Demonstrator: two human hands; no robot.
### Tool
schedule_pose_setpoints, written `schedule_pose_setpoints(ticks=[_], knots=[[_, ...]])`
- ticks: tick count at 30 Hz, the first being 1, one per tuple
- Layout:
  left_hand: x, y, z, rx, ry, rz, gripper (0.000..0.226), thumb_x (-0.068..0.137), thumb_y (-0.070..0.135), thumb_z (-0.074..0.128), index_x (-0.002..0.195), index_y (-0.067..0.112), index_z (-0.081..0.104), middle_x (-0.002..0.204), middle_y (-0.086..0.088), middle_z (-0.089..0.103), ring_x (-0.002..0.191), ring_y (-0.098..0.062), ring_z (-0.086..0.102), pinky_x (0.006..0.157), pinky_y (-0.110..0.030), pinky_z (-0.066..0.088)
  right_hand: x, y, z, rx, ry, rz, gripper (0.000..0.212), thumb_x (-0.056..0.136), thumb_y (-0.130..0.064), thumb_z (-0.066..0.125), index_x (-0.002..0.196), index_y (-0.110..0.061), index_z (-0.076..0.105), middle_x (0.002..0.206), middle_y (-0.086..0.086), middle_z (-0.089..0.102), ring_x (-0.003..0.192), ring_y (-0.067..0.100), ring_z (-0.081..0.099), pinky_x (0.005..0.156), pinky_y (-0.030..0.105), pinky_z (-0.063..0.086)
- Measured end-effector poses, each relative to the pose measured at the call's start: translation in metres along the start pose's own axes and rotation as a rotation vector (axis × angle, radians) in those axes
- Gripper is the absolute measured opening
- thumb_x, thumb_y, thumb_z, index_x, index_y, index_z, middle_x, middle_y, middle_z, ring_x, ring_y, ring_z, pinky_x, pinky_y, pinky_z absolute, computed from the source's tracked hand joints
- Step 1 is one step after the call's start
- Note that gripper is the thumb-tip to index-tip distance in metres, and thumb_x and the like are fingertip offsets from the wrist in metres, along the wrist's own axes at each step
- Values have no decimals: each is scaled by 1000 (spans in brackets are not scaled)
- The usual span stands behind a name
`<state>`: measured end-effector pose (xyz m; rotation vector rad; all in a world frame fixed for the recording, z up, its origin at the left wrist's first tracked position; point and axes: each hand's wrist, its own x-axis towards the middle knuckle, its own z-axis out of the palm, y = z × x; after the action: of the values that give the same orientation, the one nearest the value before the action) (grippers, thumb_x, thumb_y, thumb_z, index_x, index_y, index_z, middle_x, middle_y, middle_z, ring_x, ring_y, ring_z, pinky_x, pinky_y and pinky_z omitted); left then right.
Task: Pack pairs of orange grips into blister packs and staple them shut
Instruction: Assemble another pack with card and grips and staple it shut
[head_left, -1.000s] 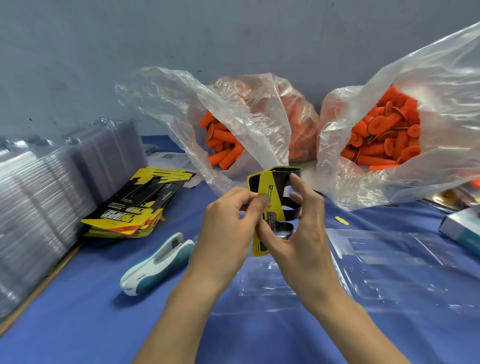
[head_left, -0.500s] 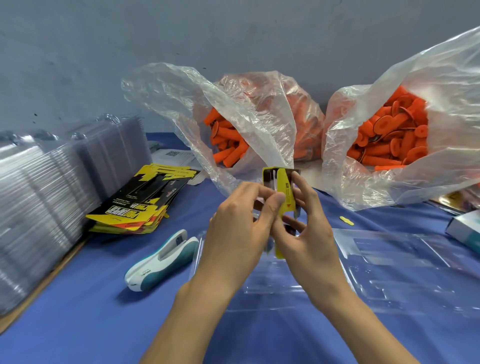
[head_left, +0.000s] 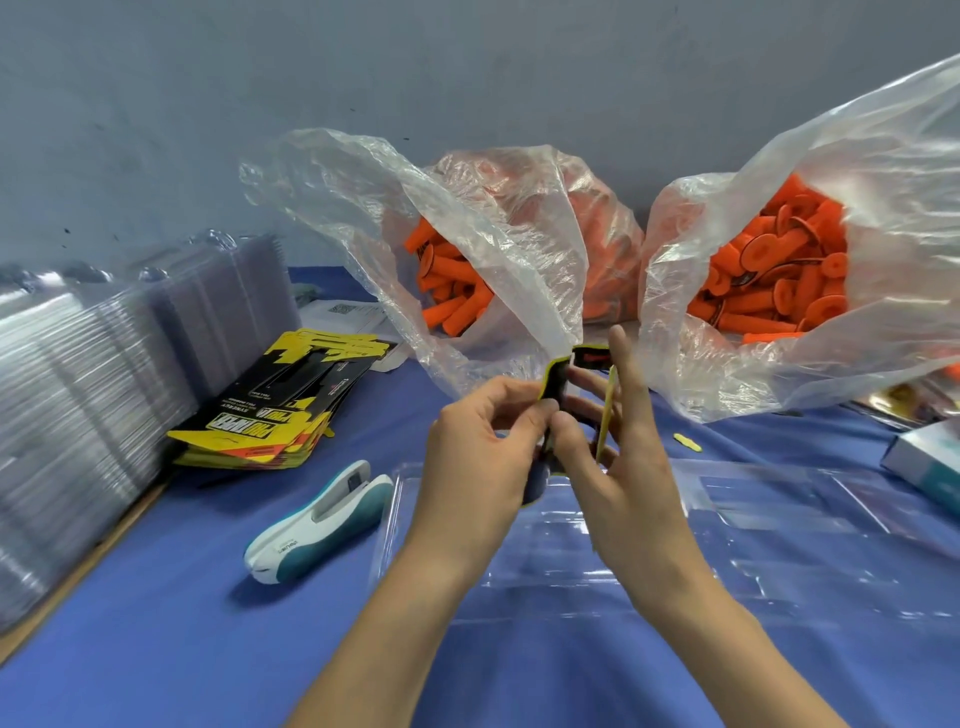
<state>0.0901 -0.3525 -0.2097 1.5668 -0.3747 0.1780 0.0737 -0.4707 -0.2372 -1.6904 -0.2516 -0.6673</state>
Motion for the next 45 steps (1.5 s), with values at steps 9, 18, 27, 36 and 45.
schedule_pose_setpoints(ticks=[9,18,27,36,45], knots=[[-3,0,5,191,13,123,18,90,38,70,78,28,61,68,12,68,57,-2,58,56,-29,53,4,-7,-9,302,36,153,60,93,-19,66,143,-38,39,123,-4,67,114,24,65,98,55,50],[7,-2,-12,-34,-194,-83,27,72,44,76,71,24,59,68,4,64,63,-9,60,61,-18,48,8,-1,-17,336,83,248,38,95,-30,60,130,-43,53,111,-4,73,104,15,70,84,31,56],[18,3,-46,-119,83,-26,38,81,46,66,99,12,62,85,-1,75,75,-13,72,65,-27,59,12,3,-20,-48,206,187,78,86,-34,73,146,-47,25,132,-7,58,117,1,57,98,27,47],[24,0,-62,-22,161,42,28,89,47,66,96,20,61,87,-4,75,78,-20,73,67,-36,60,22,4,-8,-72,310,121,17,98,-36,57,82,-32,58,119,0,47,105,9,55,91,30,47],[45,2,-125,153,451,31,31,87,53,65,88,23,62,82,-4,72,74,-15,62,82,-55,53,41,-3,-4,202,294,205,22,101,-33,53,91,-16,63,81,1,67,75,15,60,70,39,52]])
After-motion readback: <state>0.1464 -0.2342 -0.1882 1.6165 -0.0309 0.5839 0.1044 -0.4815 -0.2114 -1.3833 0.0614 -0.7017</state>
